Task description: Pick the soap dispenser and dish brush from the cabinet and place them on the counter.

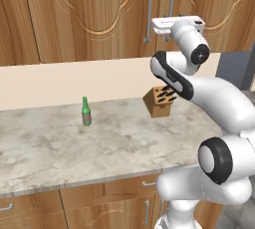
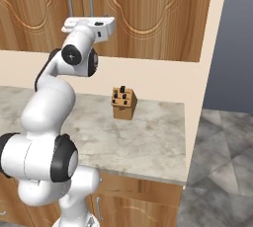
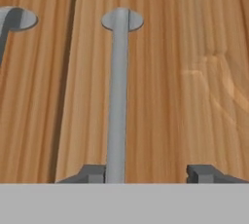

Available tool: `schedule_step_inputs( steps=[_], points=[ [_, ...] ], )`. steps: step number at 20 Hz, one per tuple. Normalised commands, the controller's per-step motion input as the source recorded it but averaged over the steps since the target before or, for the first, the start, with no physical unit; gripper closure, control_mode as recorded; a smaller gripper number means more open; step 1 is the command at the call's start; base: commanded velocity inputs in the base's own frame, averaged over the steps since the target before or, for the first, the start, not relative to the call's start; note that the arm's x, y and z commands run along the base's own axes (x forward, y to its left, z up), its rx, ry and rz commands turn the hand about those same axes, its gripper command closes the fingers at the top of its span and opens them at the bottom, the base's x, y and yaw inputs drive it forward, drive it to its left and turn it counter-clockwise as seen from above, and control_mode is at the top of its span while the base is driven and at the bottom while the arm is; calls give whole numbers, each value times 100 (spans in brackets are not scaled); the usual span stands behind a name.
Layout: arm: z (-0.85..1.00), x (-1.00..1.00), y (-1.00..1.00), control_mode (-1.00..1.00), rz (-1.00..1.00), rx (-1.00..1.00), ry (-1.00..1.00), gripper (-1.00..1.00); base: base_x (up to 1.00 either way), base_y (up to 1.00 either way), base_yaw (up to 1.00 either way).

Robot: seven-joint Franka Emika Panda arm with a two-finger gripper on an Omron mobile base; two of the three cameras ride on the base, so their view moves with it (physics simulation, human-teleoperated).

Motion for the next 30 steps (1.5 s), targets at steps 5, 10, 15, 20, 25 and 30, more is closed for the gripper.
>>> schedule_step_inputs(
  steps=[5,10,15,20,25,30],
  points=[
    [-6,8,33,-100,4,0,7,100,0,0,0],
    [-9,7,30,-100,5,0,2,100,0,0,0],
    [-2,18,8,-100,2,0,1,100,0,0,0],
    [1,-2,-1,-100,0,-1,7,100,0,0,0],
    [10,-21,-1,-100,0,-6,12,100,0,0,0],
    [7,-32,-4,-100,0,-5,8,100,0,0,0]
  ],
)
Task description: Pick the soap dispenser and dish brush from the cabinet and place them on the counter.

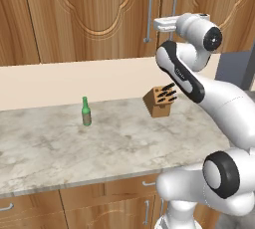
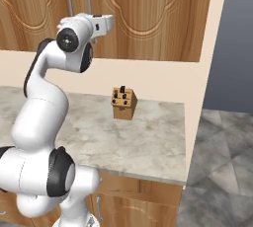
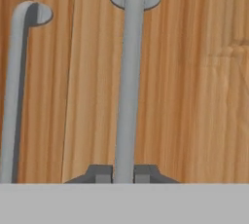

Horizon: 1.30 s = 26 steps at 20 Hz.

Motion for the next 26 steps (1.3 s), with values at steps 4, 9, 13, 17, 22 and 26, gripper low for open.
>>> schedule_step_inputs(
  steps=[4,9,13,17,22,26],
  points=[
    [11,-40,-11,-100,0,-1,1,100,0,0,0],
    [8,-49,-22,-100,0,0,0,100,0,0,0],
    [8,-51,-30,-100,0,0,0,100,0,0,0],
    [10,-50,-32,-100,0,0,1,100,0,0,0],
    [8,-47,-40,-100,0,-4,7,100,0,0,0],
    [6,-47,-44,-100,0,-5,10,100,0,0,0]
  ],
)
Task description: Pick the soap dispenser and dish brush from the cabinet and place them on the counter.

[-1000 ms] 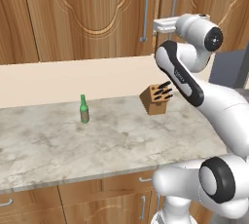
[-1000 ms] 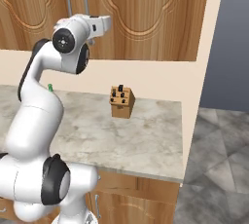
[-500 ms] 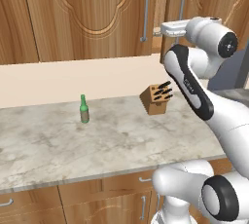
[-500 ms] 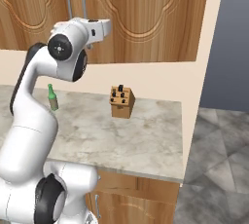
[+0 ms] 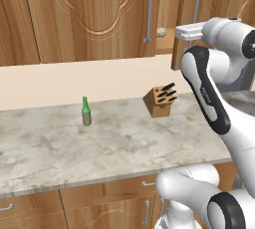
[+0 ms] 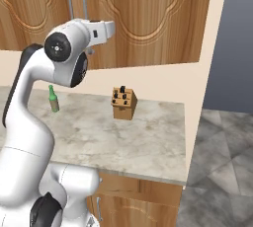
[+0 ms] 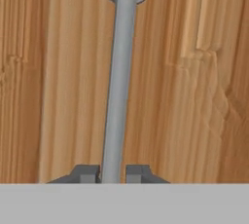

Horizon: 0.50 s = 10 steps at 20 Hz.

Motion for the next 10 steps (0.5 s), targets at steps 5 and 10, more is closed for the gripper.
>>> schedule_step_inputs(
  steps=[5,10],
  points=[
    [3,-51,-45,-100,0,-4,10,100,0,0,0],
    [0,-51,-44,-100,0,-2,6,100,0,0,0]
  ],
)
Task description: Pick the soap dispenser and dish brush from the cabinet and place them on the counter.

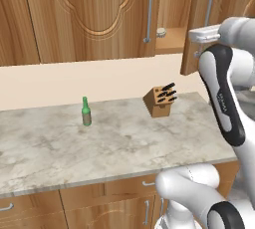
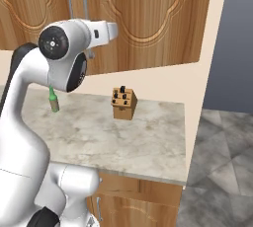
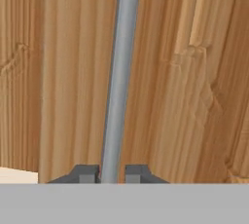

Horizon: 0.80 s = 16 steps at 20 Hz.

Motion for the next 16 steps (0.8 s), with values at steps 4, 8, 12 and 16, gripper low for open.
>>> schedule_step_inputs(
  steps=[4,8,12,16],
  points=[
    [0,-50,-36,-100,0,0,2,100,0,0,0],
    [0,-50,-37,-100,0,0,0,100,0,0,0],
    [0,-30,-1,-100,-3,0,-8,100,0,0,0],
    [0,-21,25,-100,-12,0,-15,100,0,0,0]
  ],
)
